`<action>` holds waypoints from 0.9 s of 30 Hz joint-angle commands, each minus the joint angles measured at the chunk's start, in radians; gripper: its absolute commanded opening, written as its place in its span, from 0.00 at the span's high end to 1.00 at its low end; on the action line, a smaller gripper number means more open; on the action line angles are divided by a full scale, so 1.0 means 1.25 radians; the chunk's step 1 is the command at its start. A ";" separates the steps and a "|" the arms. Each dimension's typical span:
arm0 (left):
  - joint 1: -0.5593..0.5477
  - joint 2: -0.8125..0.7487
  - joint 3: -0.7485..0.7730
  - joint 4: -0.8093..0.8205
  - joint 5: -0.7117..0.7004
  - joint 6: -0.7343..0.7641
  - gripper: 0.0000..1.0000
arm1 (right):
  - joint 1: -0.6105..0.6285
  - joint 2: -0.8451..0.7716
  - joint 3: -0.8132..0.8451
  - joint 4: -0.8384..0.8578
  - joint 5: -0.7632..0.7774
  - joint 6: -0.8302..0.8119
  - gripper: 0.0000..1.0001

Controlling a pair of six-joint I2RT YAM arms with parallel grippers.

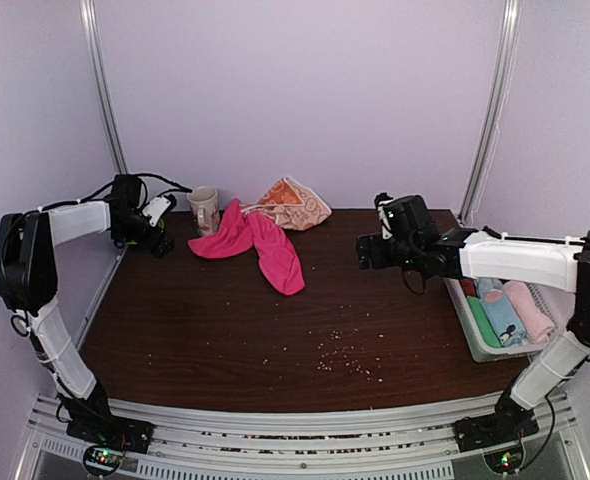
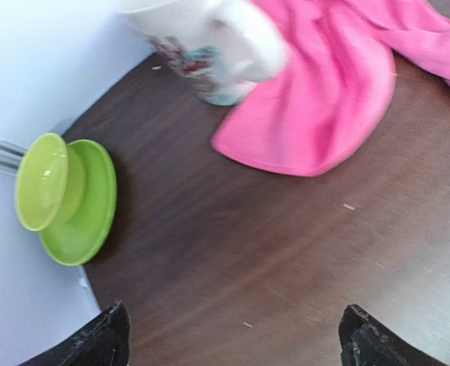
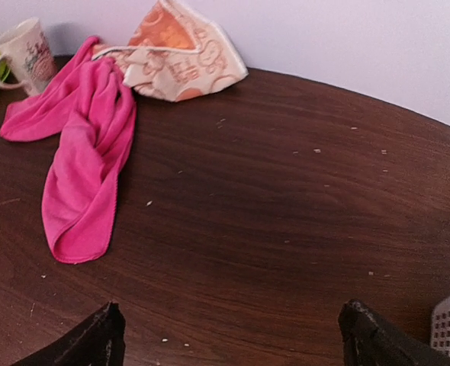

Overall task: Roll the towels
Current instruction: Pick up the towel from the center of the board.

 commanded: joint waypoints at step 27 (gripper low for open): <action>0.003 -0.246 -0.314 0.046 0.134 0.033 0.02 | 0.166 0.635 0.514 0.056 -0.236 0.177 0.38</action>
